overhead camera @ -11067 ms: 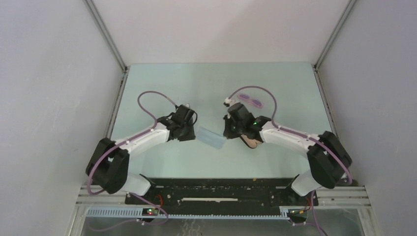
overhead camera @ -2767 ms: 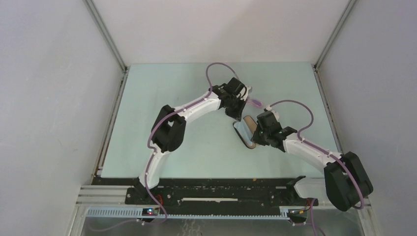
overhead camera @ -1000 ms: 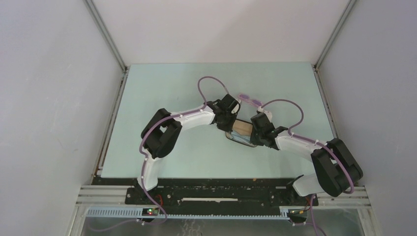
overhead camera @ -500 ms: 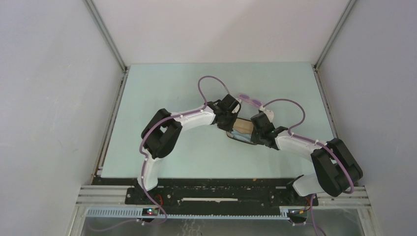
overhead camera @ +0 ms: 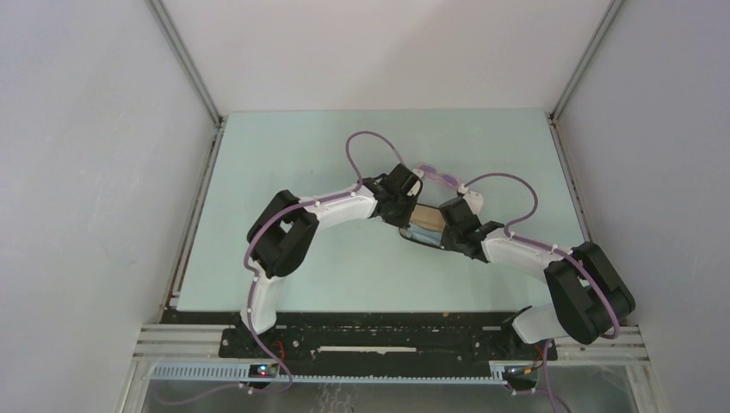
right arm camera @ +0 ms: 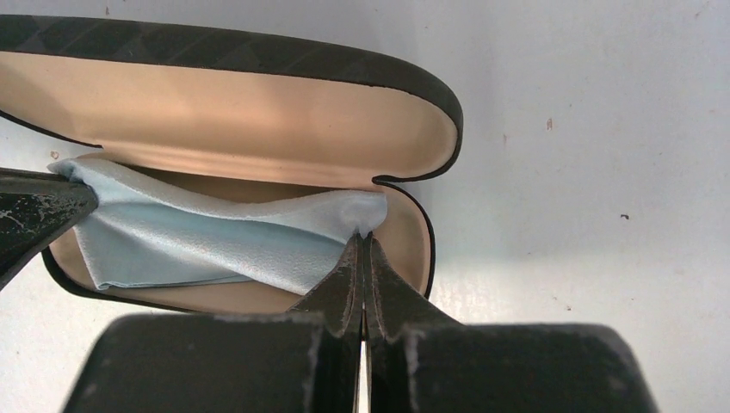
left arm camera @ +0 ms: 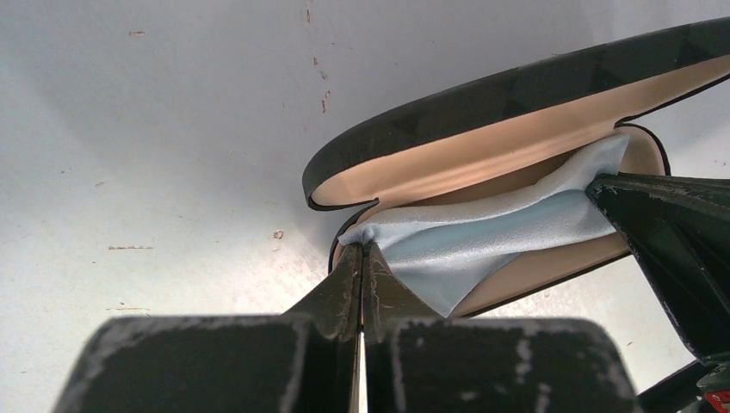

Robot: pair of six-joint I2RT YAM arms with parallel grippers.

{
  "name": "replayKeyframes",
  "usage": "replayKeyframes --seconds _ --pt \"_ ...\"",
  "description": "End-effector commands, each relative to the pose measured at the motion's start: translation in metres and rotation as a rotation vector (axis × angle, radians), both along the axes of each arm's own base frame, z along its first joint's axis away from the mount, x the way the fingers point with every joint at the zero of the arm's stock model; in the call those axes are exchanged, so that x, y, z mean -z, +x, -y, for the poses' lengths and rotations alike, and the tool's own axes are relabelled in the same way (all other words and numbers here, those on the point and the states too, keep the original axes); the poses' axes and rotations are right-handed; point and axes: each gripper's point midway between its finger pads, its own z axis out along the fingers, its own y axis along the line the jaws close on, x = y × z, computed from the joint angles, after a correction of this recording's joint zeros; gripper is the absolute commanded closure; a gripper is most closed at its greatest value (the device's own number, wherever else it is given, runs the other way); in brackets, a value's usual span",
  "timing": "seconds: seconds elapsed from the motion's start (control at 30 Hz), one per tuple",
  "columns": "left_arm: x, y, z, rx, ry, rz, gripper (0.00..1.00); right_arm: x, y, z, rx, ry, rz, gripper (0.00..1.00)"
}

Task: Organize the sunglasses
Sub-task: Place the glasses cleaning cloth in the sunglasses case.

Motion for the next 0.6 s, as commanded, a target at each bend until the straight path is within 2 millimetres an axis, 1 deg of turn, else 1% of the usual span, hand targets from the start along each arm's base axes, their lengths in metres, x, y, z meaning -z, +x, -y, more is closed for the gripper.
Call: replayKeyframes --seconds 0.0,0.13,0.17,0.23,0.27,0.37,0.43,0.57 --pt "-0.021 0.018 0.003 -0.034 -0.015 0.059 1.0 -0.004 0.0 0.019 0.057 -0.077 0.005 1.0" --pt "-0.019 0.018 0.002 -0.029 -0.001 0.053 1.0 -0.002 0.0 0.018 0.043 -0.073 -0.002 1.0" --pt "-0.02 0.017 0.001 -0.029 0.006 0.052 0.95 -0.003 0.0 0.018 0.045 -0.073 0.0 1.0" --pt "-0.019 0.017 -0.001 -0.029 0.022 0.046 0.82 -0.003 0.0 0.018 0.044 -0.073 0.003 0.98" --pt "-0.019 0.017 -0.002 -0.031 0.026 0.046 0.77 -0.004 0.001 0.017 0.04 -0.07 0.004 0.95" --pt "-0.024 0.017 -0.005 -0.035 0.031 0.057 0.67 -0.003 0.0 0.014 0.028 -0.067 0.001 0.85" --pt "-0.029 0.017 -0.006 -0.039 0.034 0.063 0.64 -0.003 -0.002 0.013 0.023 -0.062 -0.004 0.81" --pt "-0.039 0.017 -0.007 -0.044 0.021 0.078 0.63 -0.014 -0.002 0.006 0.003 -0.029 0.021 0.71"
